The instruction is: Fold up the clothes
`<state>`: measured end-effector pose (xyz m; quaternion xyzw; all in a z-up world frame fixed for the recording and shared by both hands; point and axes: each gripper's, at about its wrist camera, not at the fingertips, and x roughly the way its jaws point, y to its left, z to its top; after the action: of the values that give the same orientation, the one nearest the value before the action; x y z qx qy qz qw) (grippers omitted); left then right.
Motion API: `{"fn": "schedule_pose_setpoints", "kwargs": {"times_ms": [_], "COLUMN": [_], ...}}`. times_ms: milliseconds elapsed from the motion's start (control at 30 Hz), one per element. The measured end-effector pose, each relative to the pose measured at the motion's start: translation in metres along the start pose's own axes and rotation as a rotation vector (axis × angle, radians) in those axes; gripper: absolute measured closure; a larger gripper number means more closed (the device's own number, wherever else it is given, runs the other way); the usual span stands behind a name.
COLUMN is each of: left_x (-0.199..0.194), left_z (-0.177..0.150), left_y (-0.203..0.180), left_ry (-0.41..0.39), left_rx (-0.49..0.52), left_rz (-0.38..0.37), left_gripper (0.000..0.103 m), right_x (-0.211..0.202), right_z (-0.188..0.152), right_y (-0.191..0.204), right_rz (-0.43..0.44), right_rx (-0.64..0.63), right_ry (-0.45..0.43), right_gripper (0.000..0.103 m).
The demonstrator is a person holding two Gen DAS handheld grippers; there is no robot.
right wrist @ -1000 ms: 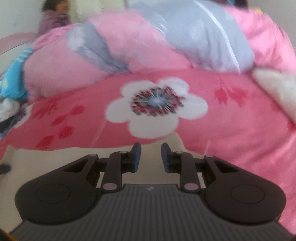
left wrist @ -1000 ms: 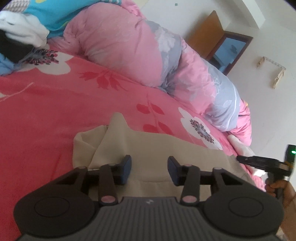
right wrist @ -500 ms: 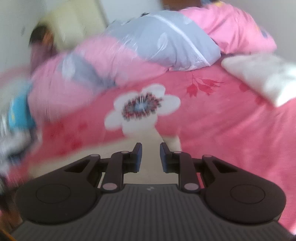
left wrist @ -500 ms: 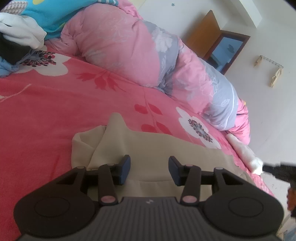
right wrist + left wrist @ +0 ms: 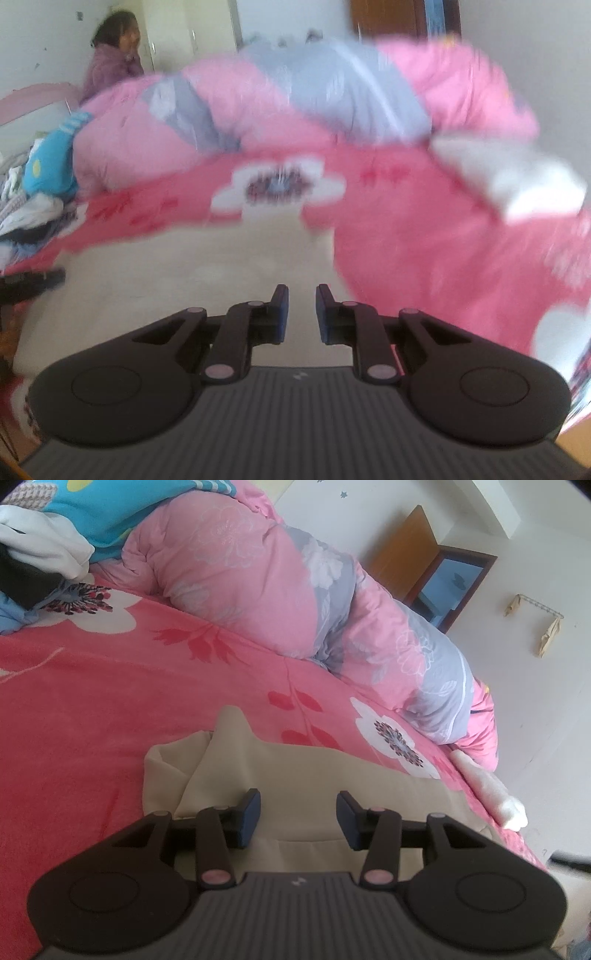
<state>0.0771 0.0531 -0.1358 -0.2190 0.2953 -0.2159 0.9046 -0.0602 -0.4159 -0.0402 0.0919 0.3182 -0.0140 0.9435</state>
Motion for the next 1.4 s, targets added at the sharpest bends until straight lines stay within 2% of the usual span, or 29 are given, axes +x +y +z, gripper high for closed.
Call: {"fn": "schedule_pose_setpoints", "kwargs": {"times_ms": [67,133,200,267,400,500,567,600,633,700,800,900,967,1000,1033,1167,1300,1367,1400], "left_x": [-0.001,-0.001,-0.001,-0.001,-0.002,-0.003,-0.003,-0.004,-0.004,-0.005,-0.006,-0.010,-0.022,-0.033,-0.043,-0.075,-0.068,-0.050,-0.035], "left_z": [-0.001,-0.001,-0.001,-0.001,-0.003,-0.004,-0.004,-0.005,-0.005,-0.006,-0.007,-0.006,-0.005,-0.006,-0.006,-0.019,-0.057,-0.080,-0.091], "left_y": [0.001,0.002,0.003,0.002,0.001,0.005,0.006,0.007,0.007,0.007,0.008,0.006,-0.006,-0.016,-0.026,-0.089,-0.159,-0.176,-0.177], "left_ry": [-0.003,-0.006,-0.009,-0.011,-0.020,-0.029,-0.035,-0.039,-0.043,-0.051,-0.063,-0.072,-0.110,-0.138,-0.159,-0.214,-0.167,-0.121,-0.071], "left_rx": [-0.002,-0.006,-0.010,-0.006,0.005,-0.012,-0.020,-0.024,-0.026,-0.028,-0.034,-0.036,0.023,0.071,0.118,0.323,0.517,0.567,0.570], "left_rz": [-0.005,-0.011,-0.014,-0.012,-0.008,-0.024,-0.032,-0.035,-0.037,-0.038,-0.039,-0.014,0.064,0.105,0.116,0.060,-0.012,0.001,0.026], "left_gripper": [0.056,0.056,0.056,0.056,0.056,0.056,0.056,0.056,0.056,0.056,0.056,0.056,0.052,0.046,0.046,0.043,0.042,0.042,0.042], "right_x": [0.033,0.028,0.014,-0.007,-0.026,0.014,0.025,0.019,0.009,-0.012,-0.037,-0.007,0.024,0.040,0.041,0.047,0.042,0.039,0.034], "right_z": [-0.031,-0.038,-0.025,-0.012,-0.009,-0.034,-0.051,-0.046,-0.039,-0.029,-0.025,-0.049,-0.080,-0.096,-0.095,-0.090,-0.098,-0.102,-0.105], "right_y": [-0.013,-0.026,-0.026,-0.013,0.009,0.007,0.003,0.005,0.008,0.017,0.048,0.068,0.066,0.064,0.063,0.057,0.057,0.059,0.062], "right_rz": [-0.045,-0.012,-0.042,-0.058,-0.007,-0.008,-0.004,-0.012,-0.019,0.042,0.089,0.116,0.127,0.132,0.134,0.146,0.144,0.138,0.136], "right_rx": [0.023,0.093,0.147,0.082,0.051,0.043,0.041,0.049,0.080,0.107,-0.003,-0.106,-0.095,-0.089,-0.077,-0.071,-0.072,-0.074,-0.078], "right_ry": [0.126,0.086,0.082,0.019,-0.093,0.016,0.014,0.015,0.000,-0.089,-0.239,-0.242,-0.221,-0.210,-0.206,-0.208,-0.233,-0.239,-0.242], "right_gripper": [0.089,0.090,0.091,0.091,0.091,0.090,0.090,0.090,0.088,0.088,0.088,0.085,0.084,0.084,0.084,0.083,0.083,0.083,0.083]}}
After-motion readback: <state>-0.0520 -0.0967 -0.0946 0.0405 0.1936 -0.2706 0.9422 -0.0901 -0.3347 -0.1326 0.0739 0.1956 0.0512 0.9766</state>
